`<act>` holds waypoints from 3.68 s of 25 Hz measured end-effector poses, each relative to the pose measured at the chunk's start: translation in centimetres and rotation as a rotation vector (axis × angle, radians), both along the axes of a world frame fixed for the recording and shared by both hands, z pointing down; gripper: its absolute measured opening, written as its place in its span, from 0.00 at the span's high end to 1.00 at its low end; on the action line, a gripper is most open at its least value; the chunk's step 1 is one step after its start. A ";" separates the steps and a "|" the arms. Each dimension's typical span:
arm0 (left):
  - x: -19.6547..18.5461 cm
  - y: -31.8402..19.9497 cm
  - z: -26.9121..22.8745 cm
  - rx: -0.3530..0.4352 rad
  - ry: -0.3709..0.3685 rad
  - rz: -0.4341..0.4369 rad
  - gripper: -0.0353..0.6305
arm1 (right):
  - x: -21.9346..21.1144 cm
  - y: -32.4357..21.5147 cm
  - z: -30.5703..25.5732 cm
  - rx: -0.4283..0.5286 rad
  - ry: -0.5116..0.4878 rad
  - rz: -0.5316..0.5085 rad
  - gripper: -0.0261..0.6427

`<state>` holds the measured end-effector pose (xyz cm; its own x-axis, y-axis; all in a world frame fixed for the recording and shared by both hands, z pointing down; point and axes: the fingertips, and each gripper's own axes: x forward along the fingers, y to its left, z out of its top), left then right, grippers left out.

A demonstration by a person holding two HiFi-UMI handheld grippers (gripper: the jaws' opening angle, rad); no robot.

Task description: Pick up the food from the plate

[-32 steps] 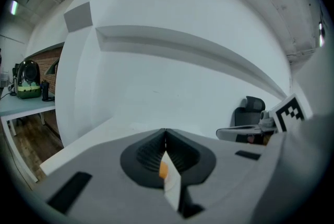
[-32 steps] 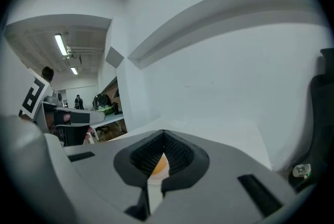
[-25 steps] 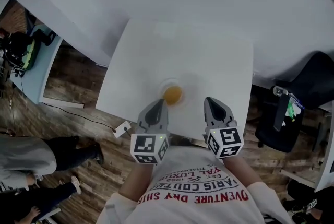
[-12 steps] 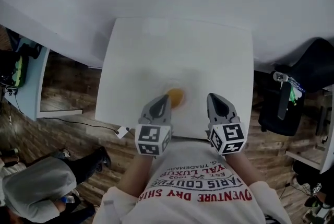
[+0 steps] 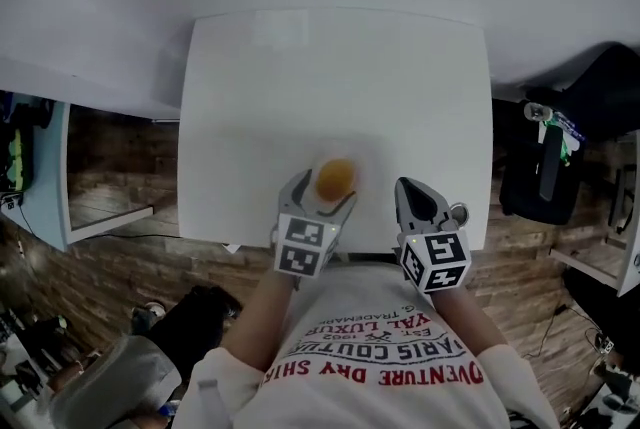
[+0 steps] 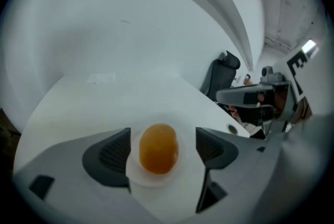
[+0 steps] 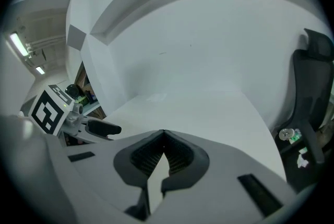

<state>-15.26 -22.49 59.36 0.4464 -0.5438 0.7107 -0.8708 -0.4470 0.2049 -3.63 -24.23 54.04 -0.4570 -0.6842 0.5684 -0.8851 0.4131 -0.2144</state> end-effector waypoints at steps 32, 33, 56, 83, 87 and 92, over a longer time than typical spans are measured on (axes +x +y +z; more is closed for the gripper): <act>1.4 -2.7 5.5 -0.069 -0.177 0.139 0.39 | 1.9 -1.0 2.8 -0.057 0.035 0.034 0.95; 1.3 -3.2 4.5 -0.043 -0.163 0.124 0.39 | 2.1 -1.3 2.5 -0.046 0.036 0.037 0.95; -3.6 -7.5 -23.7 0.767 0.089 -0.078 0.39 | -1.3 -6.1 -11.6 0.323 -0.036 0.055 0.95; -6.1 -8.0 -23.4 0.725 0.090 -0.143 0.39 | -3.0 -5.5 -14.8 0.464 -0.066 0.056 0.95; -5.6 -7.7 -23.1 0.716 0.089 -0.137 0.39 | -2.9 -5.2 -14.7 0.467 -0.051 0.055 0.95; -5.4 -7.2 -22.6 0.699 0.085 -0.136 0.39 | -2.4 -4.8 -14.8 0.467 -0.066 0.070 0.95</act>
<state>-20.63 -29.73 36.76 0.3808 -0.9137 0.1419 -0.9217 -0.3873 -0.0201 -6.08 -29.02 39.22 -0.4256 -0.8899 0.1641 -0.9049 0.4187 -0.0762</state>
